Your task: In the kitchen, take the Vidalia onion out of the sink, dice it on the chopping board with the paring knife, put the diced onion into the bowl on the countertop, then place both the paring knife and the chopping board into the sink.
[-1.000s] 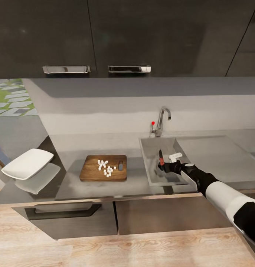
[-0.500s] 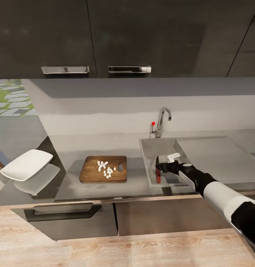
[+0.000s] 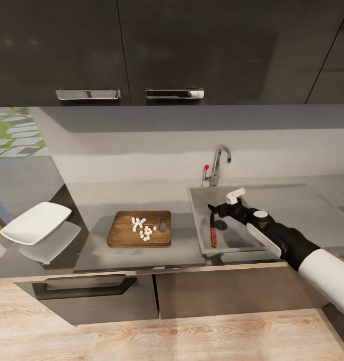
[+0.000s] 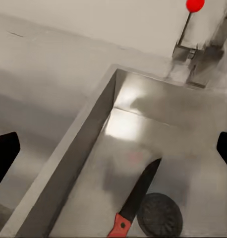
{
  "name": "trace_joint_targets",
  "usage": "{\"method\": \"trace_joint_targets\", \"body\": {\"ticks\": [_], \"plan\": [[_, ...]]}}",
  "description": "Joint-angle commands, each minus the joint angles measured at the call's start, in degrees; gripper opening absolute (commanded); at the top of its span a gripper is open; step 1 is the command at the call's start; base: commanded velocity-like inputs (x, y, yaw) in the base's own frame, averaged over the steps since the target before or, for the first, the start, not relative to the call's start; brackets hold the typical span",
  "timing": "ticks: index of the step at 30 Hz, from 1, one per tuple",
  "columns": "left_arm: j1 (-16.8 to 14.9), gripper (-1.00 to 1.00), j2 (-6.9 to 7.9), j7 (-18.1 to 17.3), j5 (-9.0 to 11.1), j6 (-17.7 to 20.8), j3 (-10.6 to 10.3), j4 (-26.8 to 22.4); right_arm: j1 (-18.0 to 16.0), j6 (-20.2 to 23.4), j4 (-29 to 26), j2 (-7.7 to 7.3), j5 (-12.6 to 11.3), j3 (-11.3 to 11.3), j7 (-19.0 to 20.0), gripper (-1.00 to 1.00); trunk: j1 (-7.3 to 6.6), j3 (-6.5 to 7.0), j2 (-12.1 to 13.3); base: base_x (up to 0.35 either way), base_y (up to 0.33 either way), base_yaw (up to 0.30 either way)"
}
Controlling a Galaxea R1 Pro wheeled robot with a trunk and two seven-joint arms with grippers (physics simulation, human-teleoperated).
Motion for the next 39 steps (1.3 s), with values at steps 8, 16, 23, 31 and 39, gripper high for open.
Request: {"method": "trace_joint_targets", "body": {"ticks": [8,16,23,31,39], "plan": [[0.0,1.00,0.13,0.6,0.1,-0.1,-0.5,-0.1,8.5,-0.2,-20.9,-6.77,-8.1,0.1,-18.5,1.00,0.04,-0.10,-0.1,0.000,0.000,0.000],[0.0,1.00,0.76,0.6,0.1,-0.1,-0.5,0.0,13.7,0.5,-32.2,-8.00,-9.1,0.1,-30.8,1.00,0.04,-0.10,-0.1,0.000,0.042,0.000],[0.0,1.00,0.90,0.6,0.1,-0.1,-0.5,-0.1,13.8,2.0,-32.4,-7.93,-12.8,0.2,-31.3,1.00,0.04,-0.10,-0.1,0.000,0.287,0.000],[0.0,1.00,0.91,0.6,0.1,-0.2,-0.5,-0.1,13.8,4.6,-32.4,-7.75,-13.2,0.2,-31.3,1.00,0.04,-0.10,-0.1,0.000,0.301,0.000],[0.0,1.00,0.87,0.6,0.1,-0.2,-0.5,-0.2,13.8,5.0,-32.2,-7.66,-14.6,0.2,-31.3,1.00,0.04,-0.10,-0.1,0.000,0.301,0.000]]}}
